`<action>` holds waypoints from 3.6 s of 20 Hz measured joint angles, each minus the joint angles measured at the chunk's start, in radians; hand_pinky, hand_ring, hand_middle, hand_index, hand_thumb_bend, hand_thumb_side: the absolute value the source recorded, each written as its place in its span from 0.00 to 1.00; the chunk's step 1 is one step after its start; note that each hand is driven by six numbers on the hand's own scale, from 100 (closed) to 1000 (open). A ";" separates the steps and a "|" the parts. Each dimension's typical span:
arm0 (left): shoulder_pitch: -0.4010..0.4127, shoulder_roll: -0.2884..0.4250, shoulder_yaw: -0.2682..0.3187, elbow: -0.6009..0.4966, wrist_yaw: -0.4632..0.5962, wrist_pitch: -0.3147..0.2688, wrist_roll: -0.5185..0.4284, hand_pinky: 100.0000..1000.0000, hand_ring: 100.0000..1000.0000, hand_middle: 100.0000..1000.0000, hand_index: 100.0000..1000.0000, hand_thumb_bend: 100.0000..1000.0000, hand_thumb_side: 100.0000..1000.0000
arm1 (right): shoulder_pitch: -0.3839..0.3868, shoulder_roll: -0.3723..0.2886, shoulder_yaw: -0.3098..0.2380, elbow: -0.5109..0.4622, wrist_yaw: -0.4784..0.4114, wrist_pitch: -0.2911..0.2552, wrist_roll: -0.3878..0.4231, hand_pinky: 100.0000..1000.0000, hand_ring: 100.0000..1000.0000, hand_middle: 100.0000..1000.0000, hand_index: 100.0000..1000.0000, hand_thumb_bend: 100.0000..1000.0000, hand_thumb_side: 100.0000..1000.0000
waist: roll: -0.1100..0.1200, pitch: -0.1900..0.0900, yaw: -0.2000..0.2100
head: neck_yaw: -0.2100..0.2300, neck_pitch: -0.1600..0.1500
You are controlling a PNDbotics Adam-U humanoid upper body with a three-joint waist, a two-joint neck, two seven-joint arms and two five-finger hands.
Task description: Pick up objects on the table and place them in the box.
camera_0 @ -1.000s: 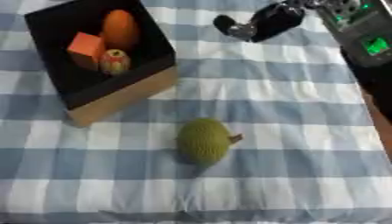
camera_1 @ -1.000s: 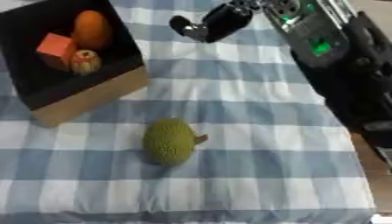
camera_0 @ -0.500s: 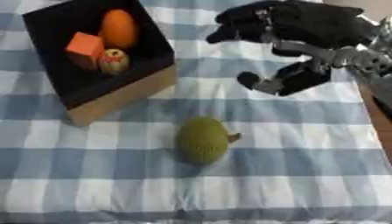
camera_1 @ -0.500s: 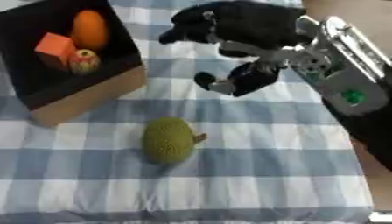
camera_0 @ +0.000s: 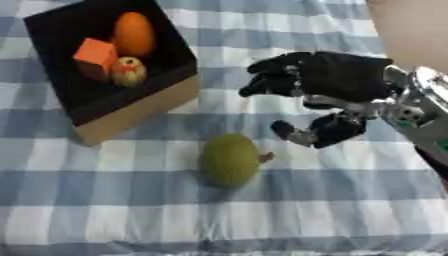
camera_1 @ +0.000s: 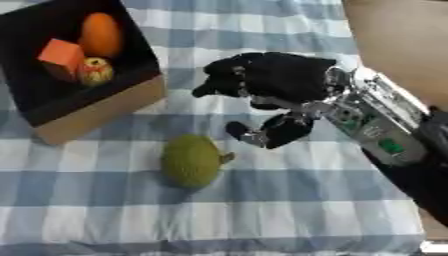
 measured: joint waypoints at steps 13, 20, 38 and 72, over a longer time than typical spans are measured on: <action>0.000 0.000 0.000 0.000 0.000 0.004 -0.004 0.72 0.87 0.71 0.77 0.51 0.58 | 0.044 0.096 0.024 0.000 0.048 -0.048 0.138 0.93 1.00 0.81 0.98 0.02 0.18 | 0.000 0.000 0.004 | -0.006 0.000; -0.002 -0.001 -0.002 0.000 0.002 0.003 -0.006 0.72 0.87 0.71 0.77 0.51 0.58 | 0.043 0.115 0.025 0.045 0.057 -0.101 0.202 0.93 1.00 0.83 0.99 0.17 0.19 | 0.000 0.000 0.009 | -0.006 0.000; -0.010 -0.003 -0.004 0.000 0.010 0.007 -0.012 0.72 0.87 0.71 0.77 0.50 0.59 | 0.010 0.224 0.030 0.191 0.241 -0.121 0.053 0.84 0.84 0.50 0.74 0.00 0.00 | 0.001 0.000 0.016 | -0.014 0.000; -0.007 -0.001 -0.007 0.000 0.009 0.008 -0.020 0.72 0.87 0.72 0.77 0.51 0.58 | -0.112 0.122 0.070 0.117 -0.101 -0.047 0.349 0.87 0.79 0.63 0.99 0.06 0.18 | 0.001 -0.001 0.005 | -0.010 0.000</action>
